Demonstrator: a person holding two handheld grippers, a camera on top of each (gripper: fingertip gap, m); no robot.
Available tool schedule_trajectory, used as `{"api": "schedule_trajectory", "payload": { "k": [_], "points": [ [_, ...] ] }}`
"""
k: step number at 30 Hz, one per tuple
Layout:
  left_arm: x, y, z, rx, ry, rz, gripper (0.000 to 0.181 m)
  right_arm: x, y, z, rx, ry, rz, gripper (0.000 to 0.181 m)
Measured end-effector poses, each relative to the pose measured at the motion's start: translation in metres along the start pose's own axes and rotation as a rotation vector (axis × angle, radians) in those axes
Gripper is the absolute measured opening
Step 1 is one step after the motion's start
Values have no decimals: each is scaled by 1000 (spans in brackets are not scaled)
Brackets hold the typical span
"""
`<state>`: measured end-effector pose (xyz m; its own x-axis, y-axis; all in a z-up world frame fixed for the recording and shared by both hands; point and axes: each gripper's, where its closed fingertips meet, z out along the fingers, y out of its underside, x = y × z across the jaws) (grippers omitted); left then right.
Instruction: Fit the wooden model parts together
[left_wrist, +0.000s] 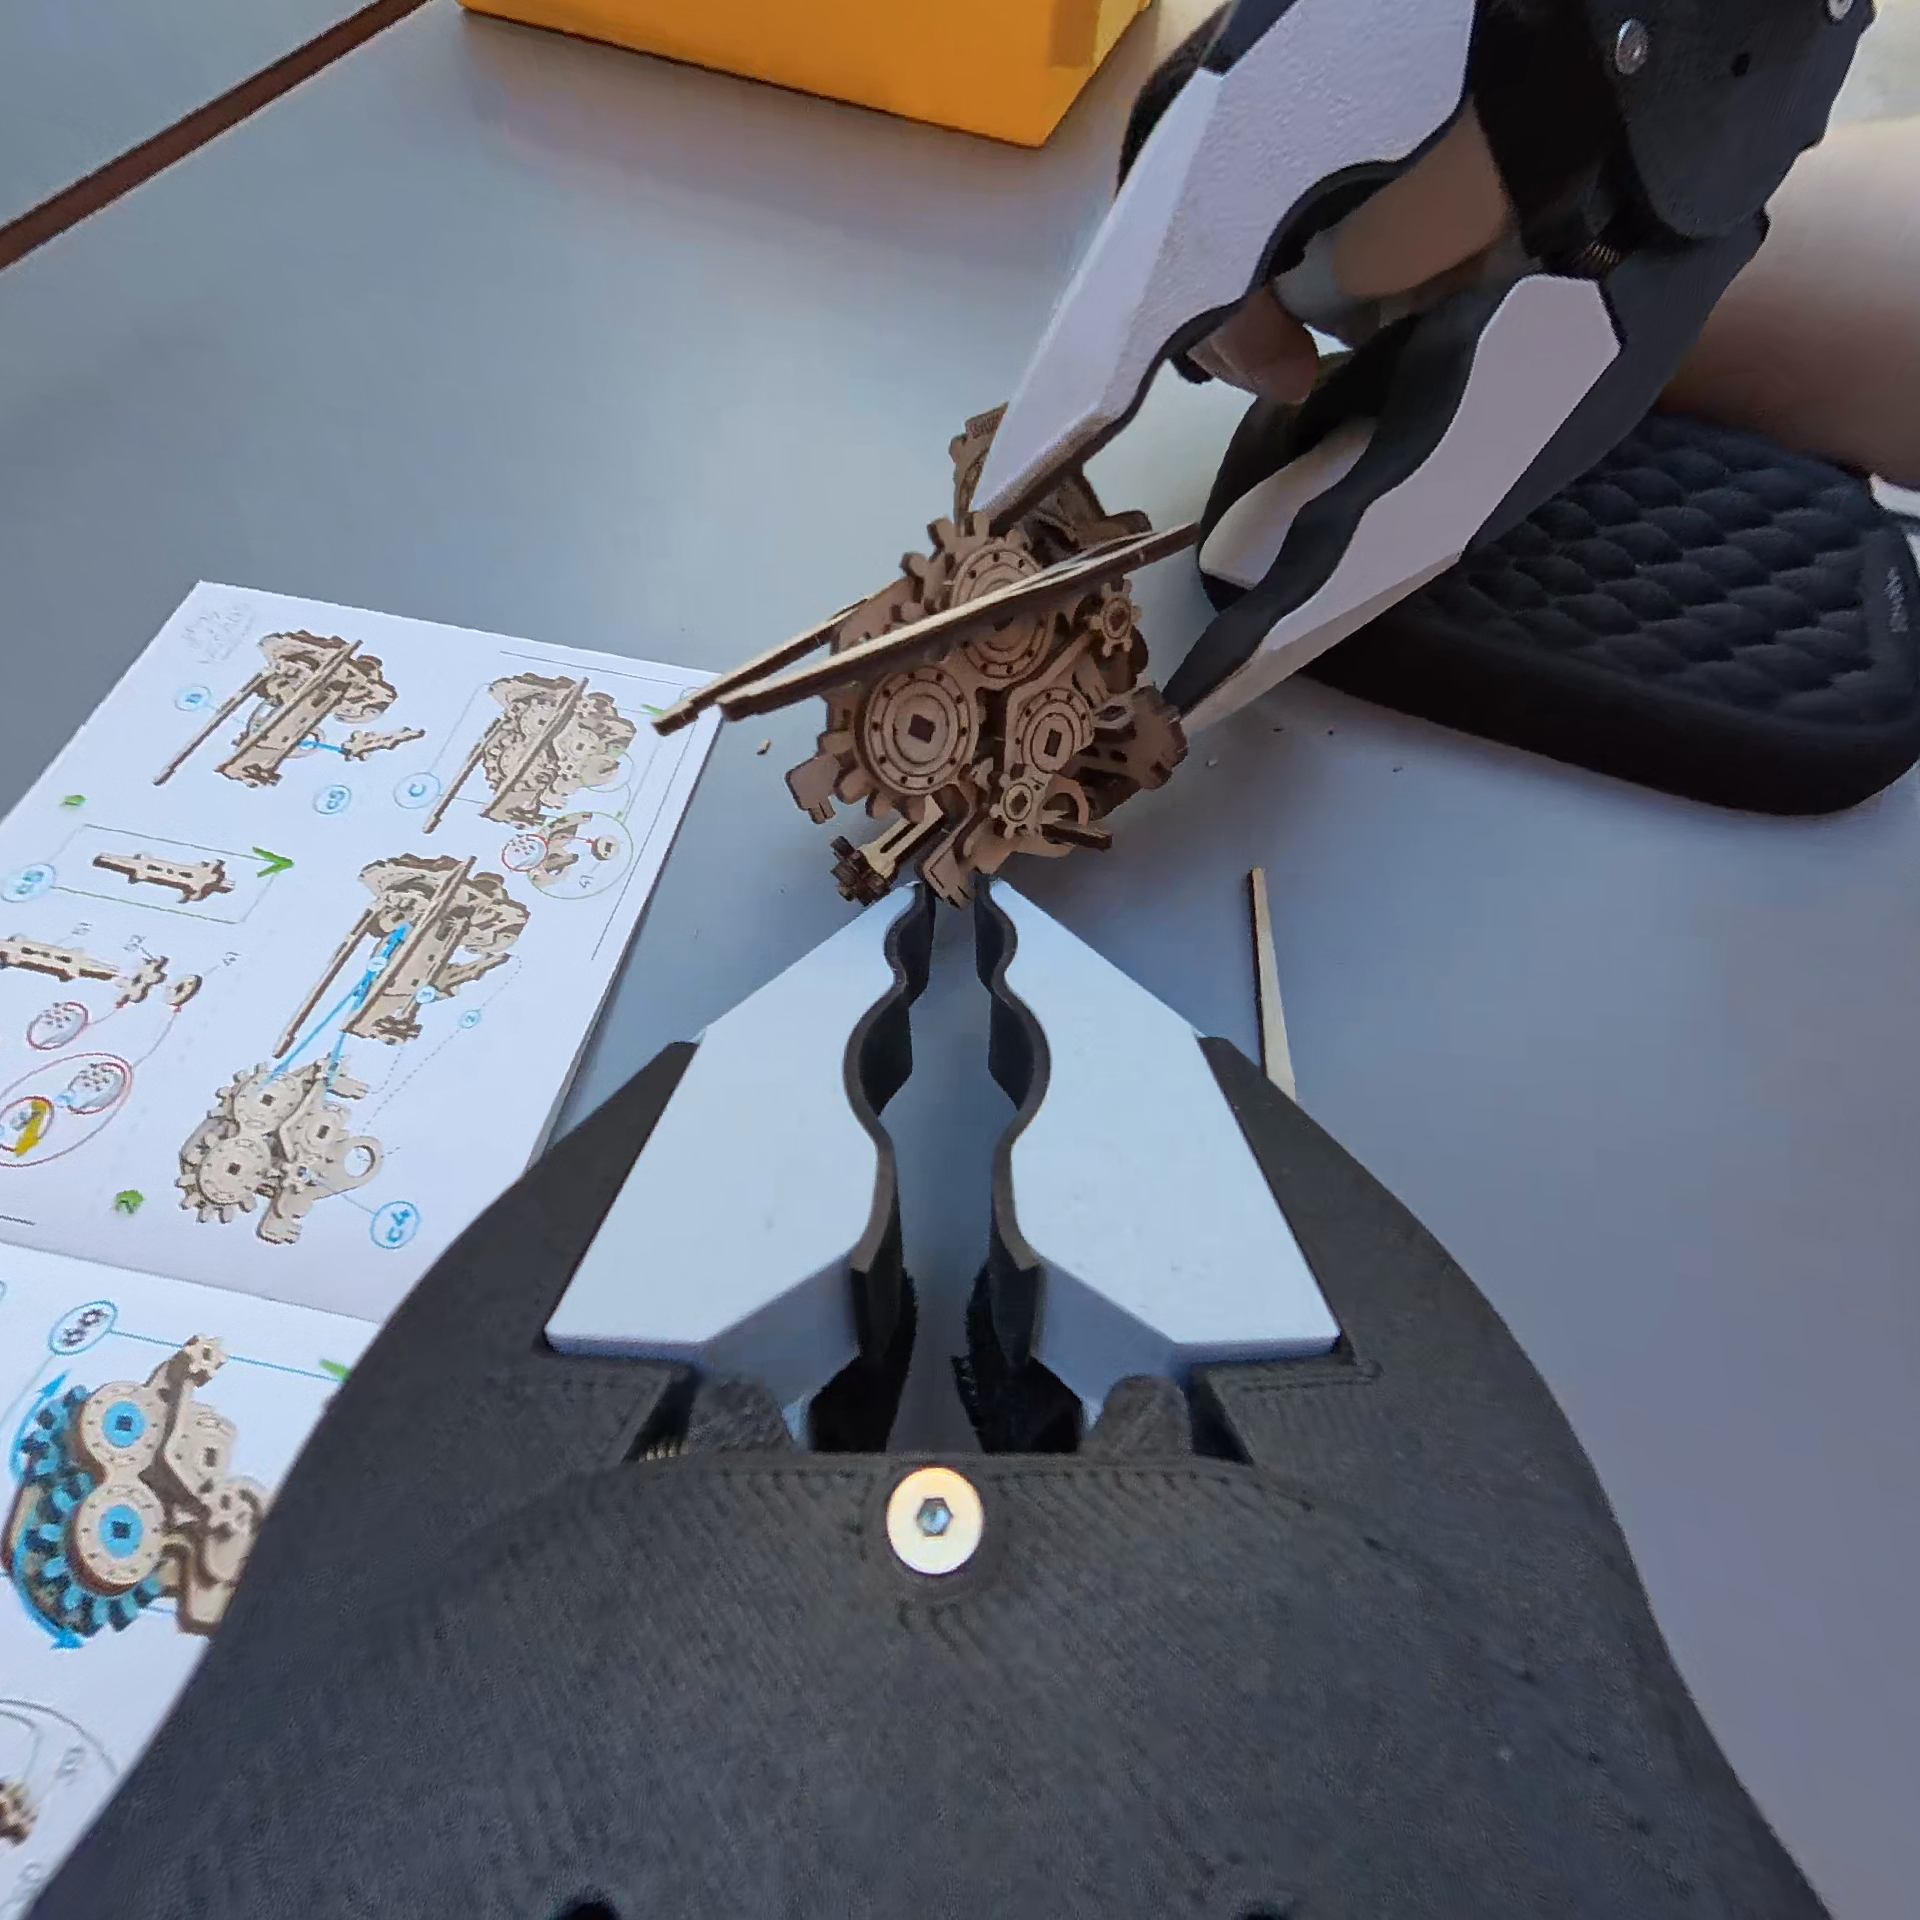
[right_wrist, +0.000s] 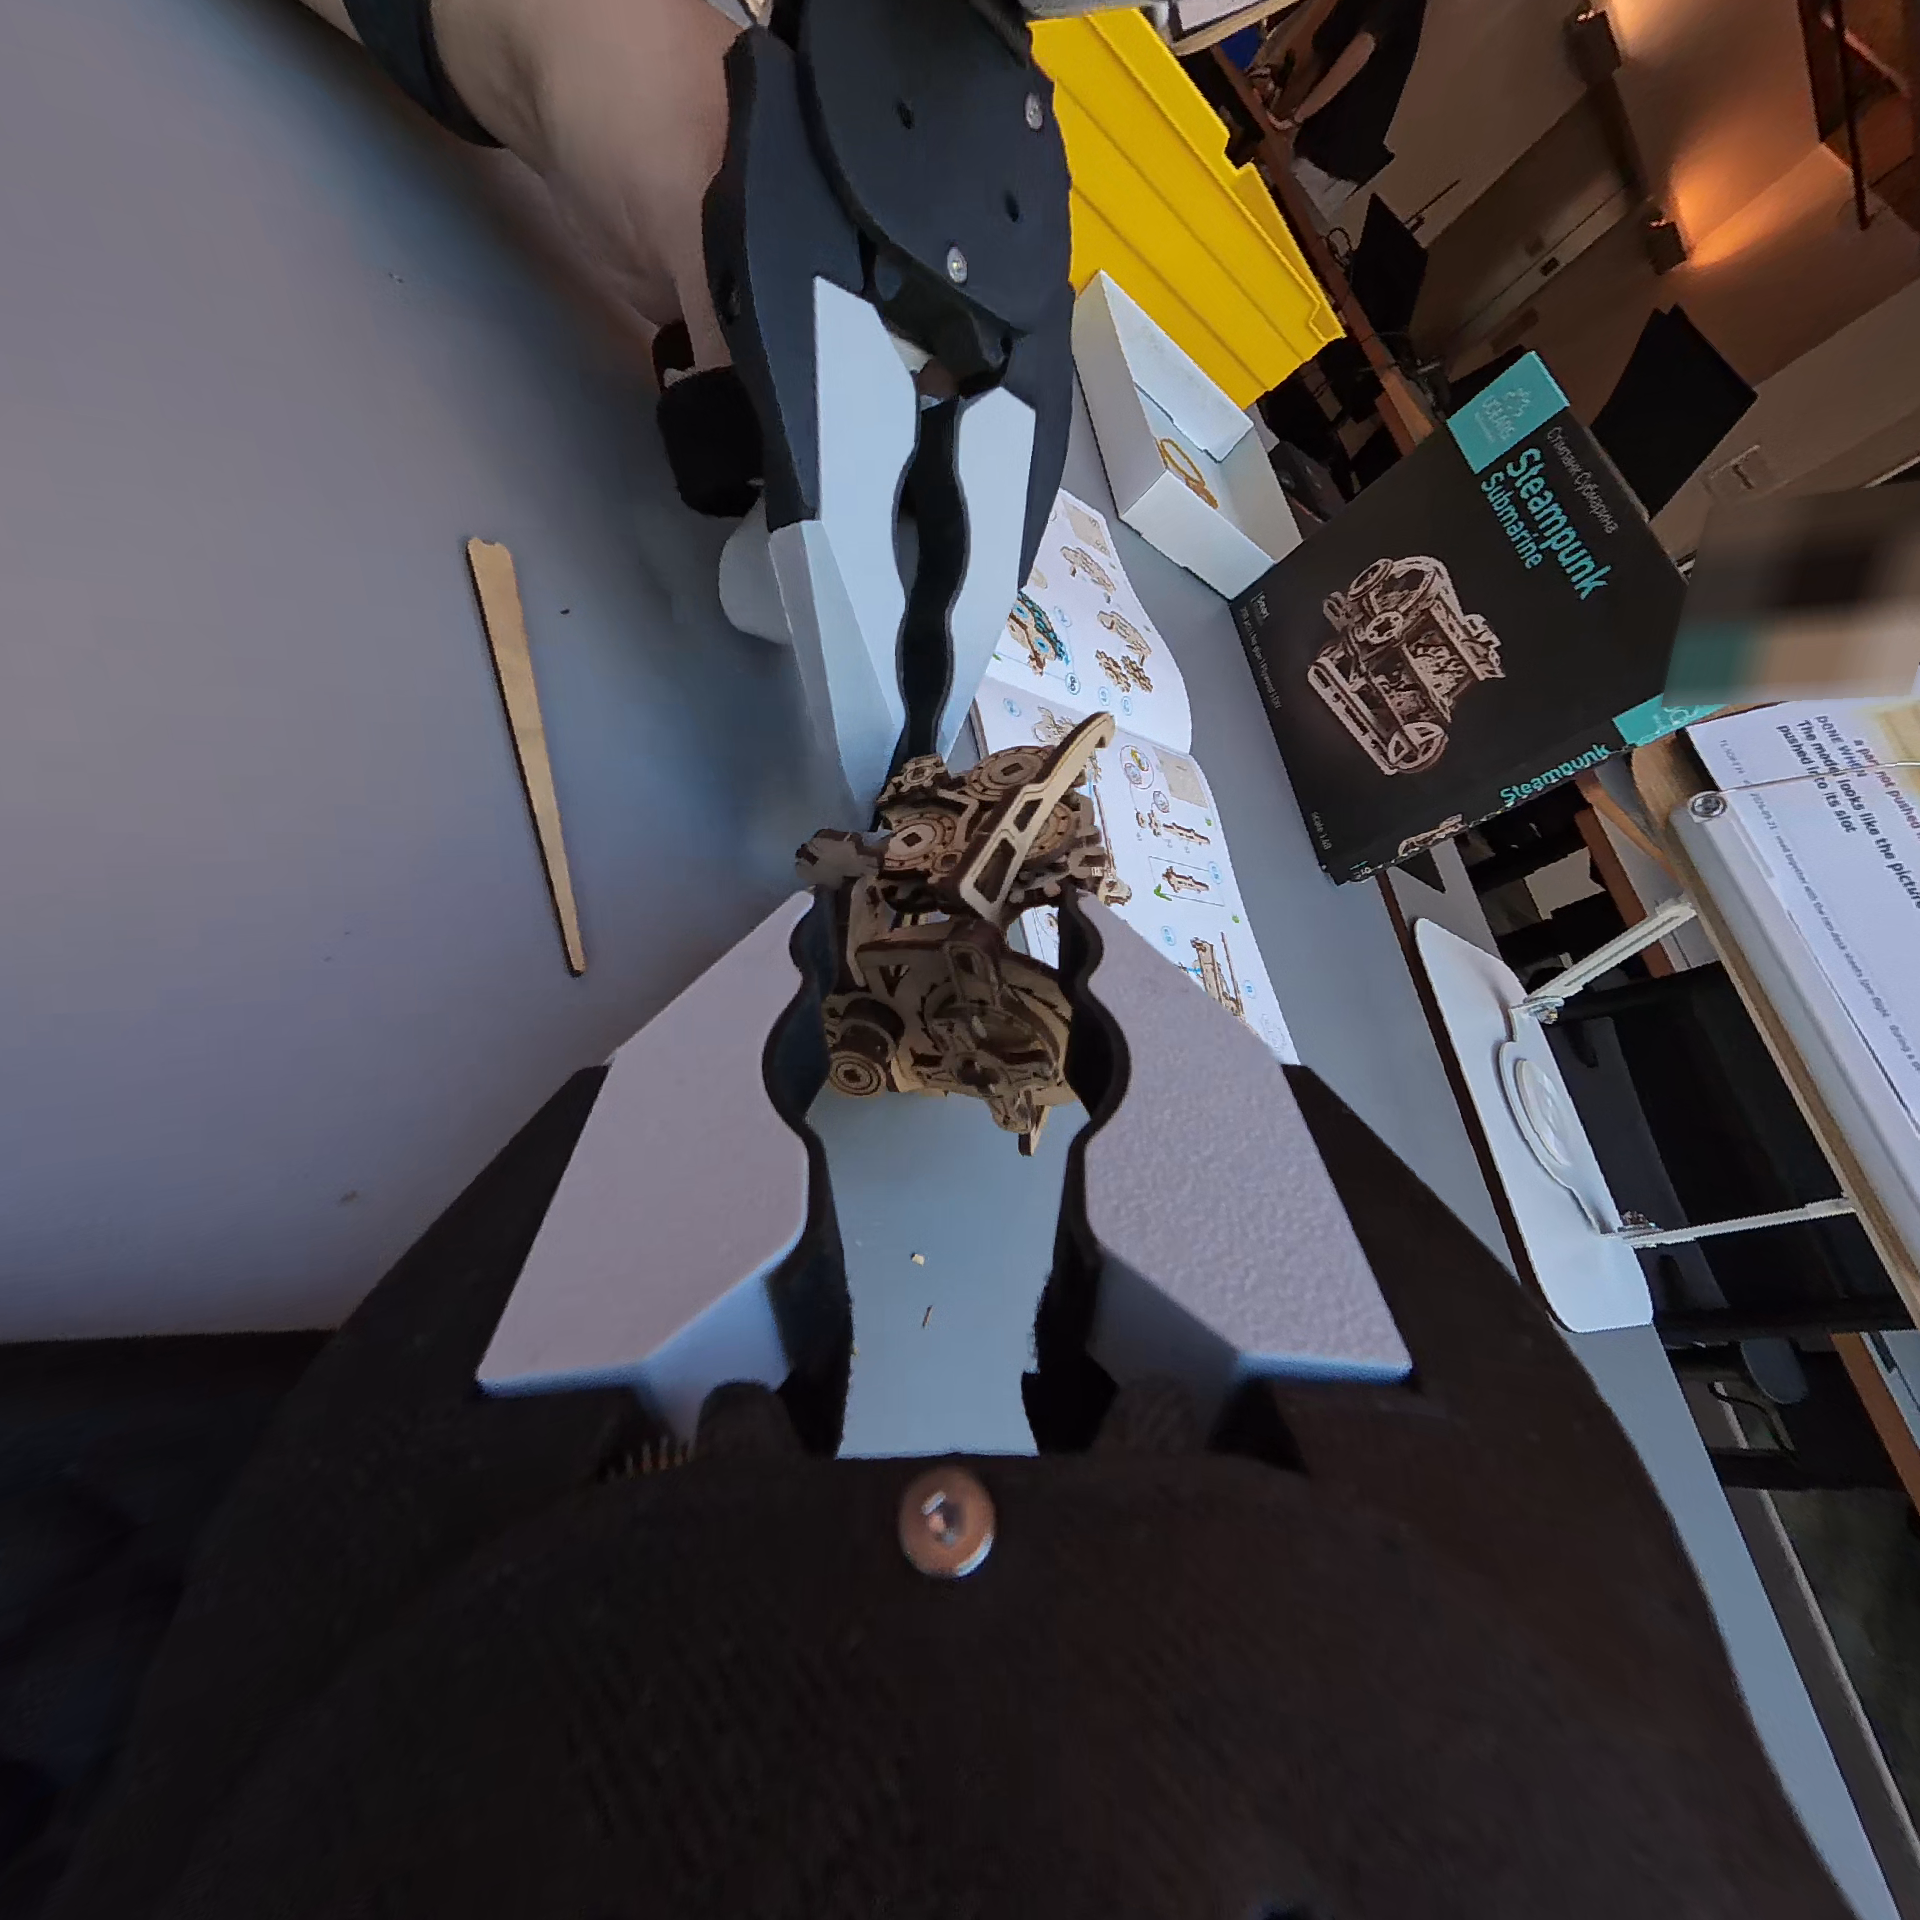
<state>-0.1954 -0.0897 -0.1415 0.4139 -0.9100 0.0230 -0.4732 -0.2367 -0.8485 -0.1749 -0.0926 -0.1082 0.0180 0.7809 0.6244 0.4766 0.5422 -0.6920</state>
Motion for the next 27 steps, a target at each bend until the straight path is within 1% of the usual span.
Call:
{"api": "schedule_trajectory", "payload": {
  "k": [1, 2, 4, 7, 13, 15, 19, 23, 27],
  "points": [
    [1, 0, 0, -2, 15, -33, 6, 0, 0, 0, 1, 2, -3, 41],
    [1, 1, 0, -8, 33, -61, 7, 0, 0, 0, 1, 2, -6, 41],
    [4, 2, 0, -13, 76, -114, 27, -1, 0, 0, -2, 5, -12, 41],
    [13, 2, 0, -16, 182, -209, 36, -1, -1, 0, -2, 5, -14, 41],
    [8, -7, -3, 41, 268, -335, 33, -1, -1, 0, 7, 4, -8, 41],
    [8, -9, -1, 42, 288, -353, 32, -2, -1, 0, 13, 0, -6, 41],
    [10, -17, 0, 76, 341, -350, 23, -2, -1, 0, 22, -5, -3, 41],
    [10, -19, 2, 67, 370, -343, 23, -1, 0, -1, 26, -5, 0, 41],
    [12, -21, 3, 65, 435, -421, 19, 1, 1, -2, 39, -11, 26, 41]
  ]
}}
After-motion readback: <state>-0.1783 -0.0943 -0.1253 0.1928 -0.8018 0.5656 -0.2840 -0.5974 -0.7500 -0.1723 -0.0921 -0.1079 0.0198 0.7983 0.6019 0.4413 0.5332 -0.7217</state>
